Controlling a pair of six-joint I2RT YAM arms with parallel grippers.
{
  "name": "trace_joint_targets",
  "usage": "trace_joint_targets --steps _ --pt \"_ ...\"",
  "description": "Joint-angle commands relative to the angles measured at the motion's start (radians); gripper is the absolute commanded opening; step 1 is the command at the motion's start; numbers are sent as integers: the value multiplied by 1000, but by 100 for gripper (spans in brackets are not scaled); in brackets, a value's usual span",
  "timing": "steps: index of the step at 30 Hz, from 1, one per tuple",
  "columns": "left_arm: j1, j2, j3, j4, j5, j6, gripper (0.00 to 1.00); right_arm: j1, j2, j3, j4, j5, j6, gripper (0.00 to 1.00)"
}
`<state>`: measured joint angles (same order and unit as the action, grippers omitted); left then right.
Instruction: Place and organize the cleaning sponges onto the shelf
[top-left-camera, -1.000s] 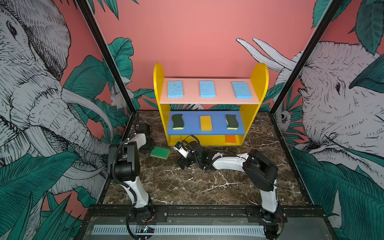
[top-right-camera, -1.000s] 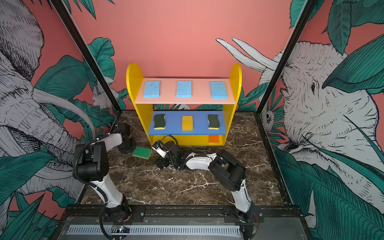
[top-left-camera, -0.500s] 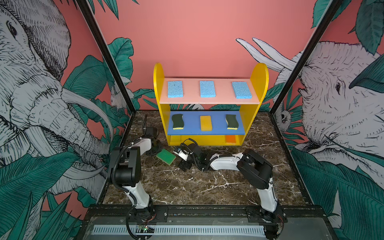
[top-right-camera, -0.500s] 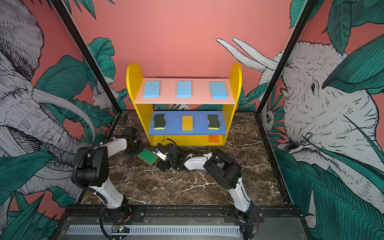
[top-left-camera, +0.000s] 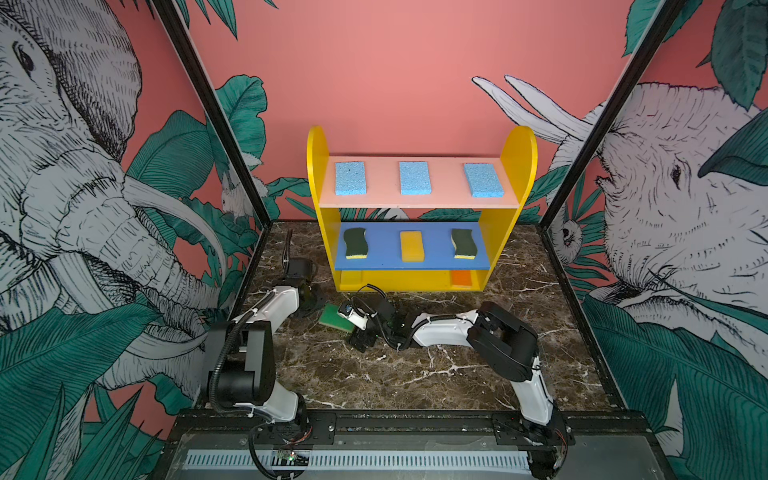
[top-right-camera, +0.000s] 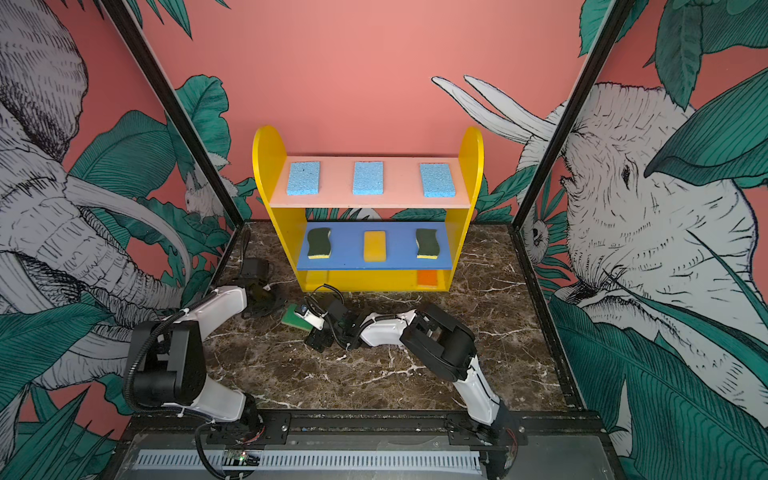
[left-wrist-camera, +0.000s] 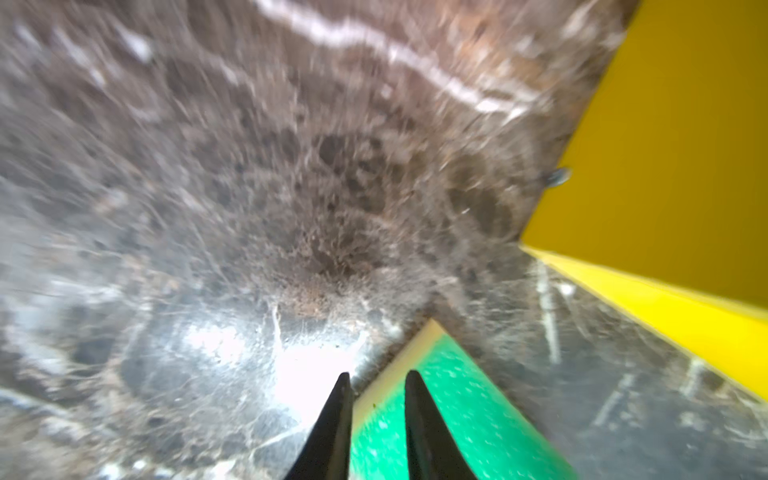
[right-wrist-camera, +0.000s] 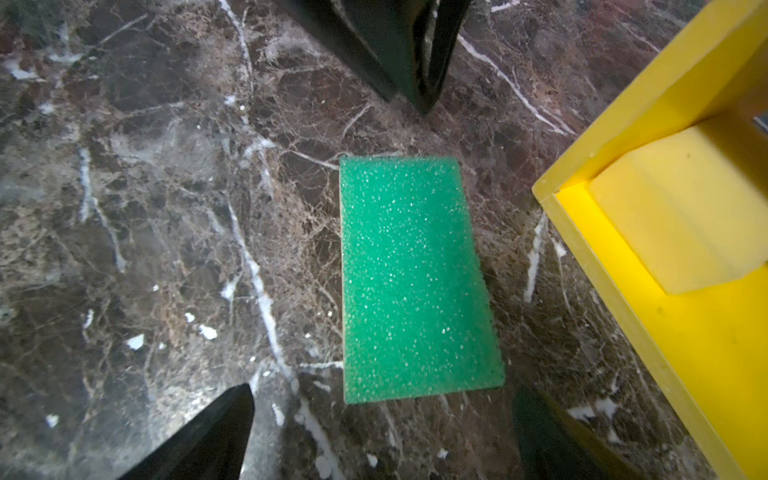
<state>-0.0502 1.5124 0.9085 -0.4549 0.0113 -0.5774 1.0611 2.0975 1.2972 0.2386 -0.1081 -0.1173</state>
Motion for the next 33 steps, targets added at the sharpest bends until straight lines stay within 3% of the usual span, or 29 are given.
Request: trace_joint_targets --steps 1,8,33 --pt "-2 -42 44 -78 -35 31 28 -4 19 40 -3 16 -34 99" --pt "12 -79 56 -98 -27 44 30 -30 34 51 -17 22 -59 99" --pt "29 -167 64 -149 -43 53 31 -65 153 205 -188 -193 -201 99"
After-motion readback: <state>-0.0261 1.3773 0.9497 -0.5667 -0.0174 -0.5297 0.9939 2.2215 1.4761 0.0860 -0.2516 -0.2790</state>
